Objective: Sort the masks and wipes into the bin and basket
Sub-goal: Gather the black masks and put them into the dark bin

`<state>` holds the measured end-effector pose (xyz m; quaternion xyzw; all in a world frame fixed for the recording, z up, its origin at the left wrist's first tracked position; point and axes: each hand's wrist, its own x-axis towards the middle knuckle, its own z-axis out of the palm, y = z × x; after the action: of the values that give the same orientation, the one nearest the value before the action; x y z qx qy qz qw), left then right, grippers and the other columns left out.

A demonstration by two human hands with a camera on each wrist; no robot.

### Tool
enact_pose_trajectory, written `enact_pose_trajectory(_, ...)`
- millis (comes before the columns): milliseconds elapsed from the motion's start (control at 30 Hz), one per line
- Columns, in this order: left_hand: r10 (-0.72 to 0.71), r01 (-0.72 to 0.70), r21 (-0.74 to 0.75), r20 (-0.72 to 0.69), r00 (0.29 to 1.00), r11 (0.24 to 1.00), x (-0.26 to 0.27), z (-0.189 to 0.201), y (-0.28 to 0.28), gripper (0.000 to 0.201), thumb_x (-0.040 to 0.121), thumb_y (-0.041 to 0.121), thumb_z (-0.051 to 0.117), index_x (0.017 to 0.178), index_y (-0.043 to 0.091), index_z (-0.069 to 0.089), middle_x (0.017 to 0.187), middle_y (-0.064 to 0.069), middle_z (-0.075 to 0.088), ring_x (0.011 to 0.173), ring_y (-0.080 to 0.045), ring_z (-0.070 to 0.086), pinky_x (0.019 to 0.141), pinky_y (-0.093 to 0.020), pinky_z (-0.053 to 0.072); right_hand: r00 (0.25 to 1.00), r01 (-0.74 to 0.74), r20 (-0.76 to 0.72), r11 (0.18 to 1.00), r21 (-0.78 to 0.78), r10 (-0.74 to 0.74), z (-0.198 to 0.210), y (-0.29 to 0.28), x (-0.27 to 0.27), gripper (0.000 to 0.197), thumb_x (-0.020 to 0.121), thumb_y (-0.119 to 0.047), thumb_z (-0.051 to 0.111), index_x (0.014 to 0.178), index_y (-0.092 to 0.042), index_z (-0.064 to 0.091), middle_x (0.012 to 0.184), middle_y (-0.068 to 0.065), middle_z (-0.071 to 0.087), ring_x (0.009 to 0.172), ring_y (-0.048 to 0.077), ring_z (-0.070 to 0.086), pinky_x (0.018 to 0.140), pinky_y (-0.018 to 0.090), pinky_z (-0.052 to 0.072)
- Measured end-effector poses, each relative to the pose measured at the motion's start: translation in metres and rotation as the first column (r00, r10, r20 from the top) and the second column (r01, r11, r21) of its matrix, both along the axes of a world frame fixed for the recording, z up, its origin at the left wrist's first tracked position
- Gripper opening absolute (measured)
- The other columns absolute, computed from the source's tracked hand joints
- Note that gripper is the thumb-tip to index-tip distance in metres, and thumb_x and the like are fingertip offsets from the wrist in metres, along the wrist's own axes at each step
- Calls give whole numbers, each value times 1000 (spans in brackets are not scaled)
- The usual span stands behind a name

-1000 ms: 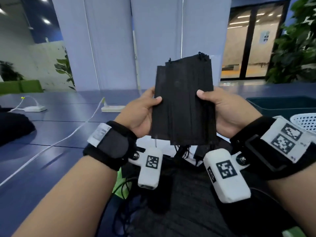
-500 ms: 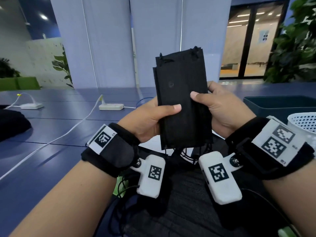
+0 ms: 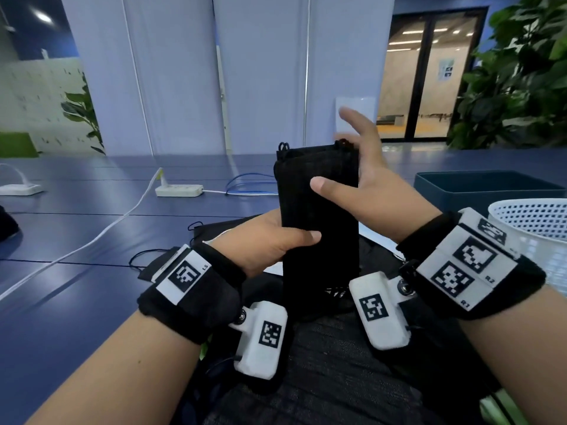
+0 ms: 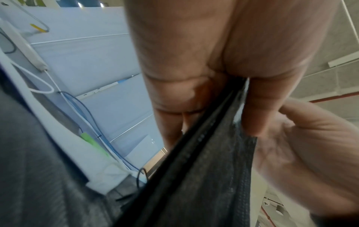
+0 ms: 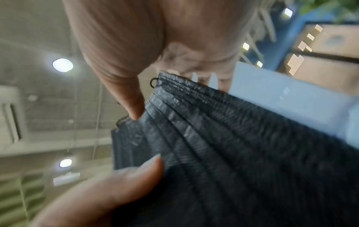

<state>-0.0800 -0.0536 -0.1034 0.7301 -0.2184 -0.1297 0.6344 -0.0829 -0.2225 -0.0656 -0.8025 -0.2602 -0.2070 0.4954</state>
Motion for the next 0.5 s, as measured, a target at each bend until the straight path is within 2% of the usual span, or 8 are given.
enact_pose_trajectory(67,16,-19,79,39,999,997,-1,0,0,44,68,24,67,110,13,64,118,-15,66,114,-29,61,106,-50,40,949,167,302,952,-255,-86,8,-1,-10,68,85,-35,55,142,-42,19,150,-11,24,142,7,15,117,30,13)
enact_pose_trajectory(100,16,-23,117,60,998,993,-2,0,0,45,64,29,68,107,14,66,114,-14,67,113,-29,61,106,-52,39,917,259,385,895,-364,-109,13,-1,-15,64,85,-39,50,143,-41,24,151,-11,24,144,9,10,118,34,6)
enact_pose_trajectory(167,25,-40,181,89,996,983,-5,1,-1,48,58,38,68,100,15,68,107,-12,70,109,-30,62,105,-54,39,890,383,430,757,-530,-150,23,-2,-22,52,87,-43,42,138,-37,38,142,-10,43,141,14,23,118,38,3)
enact_pose_trajectory(233,44,-65,195,107,993,979,-7,4,-2,44,59,37,69,98,15,69,104,-10,71,107,-28,64,104,-53,40,916,366,365,728,-580,-169,31,-6,-30,36,93,-39,43,127,-32,49,118,-10,59,120,14,48,111,36,24)
enact_pose_trajectory(300,45,-63,169,109,993,984,-8,8,-6,30,74,29,67,100,14,68,105,-9,72,107,-25,64,103,-48,42,937,309,315,784,-539,-153,38,-12,-36,24,94,-30,47,116,-26,55,98,-12,59,98,11,54,84,29,41)
enact_pose_trajectory(367,35,-53,153,117,992,987,-12,16,-11,14,90,24,60,101,17,67,101,-2,74,101,-15,67,97,-35,49,910,342,375,830,-440,-176,47,-20,-40,18,94,-25,47,109,-20,57,87,-15,52,85,4,48,69,20,37)
enact_pose_trajectory(433,9,-27,134,131,991,991,-14,22,-15,17,95,19,54,108,19,65,106,1,73,101,-12,67,93,-34,53,857,392,444,890,-233,-261,58,-33,-44,14,93,-23,49,103,-18,57,80,-19,47,77,0,43,66,8,34)
enact_pose_trajectory(500,-13,-7,122,160,987,993,-16,32,-22,17,95,14,54,109,18,64,109,-4,71,97,-17,68,85,-40,57,820,415,442,910,-20,-364,67,-52,-43,9,92,-22,51,99,-21,57,80,-20,51,74,1,47,71,11,38)
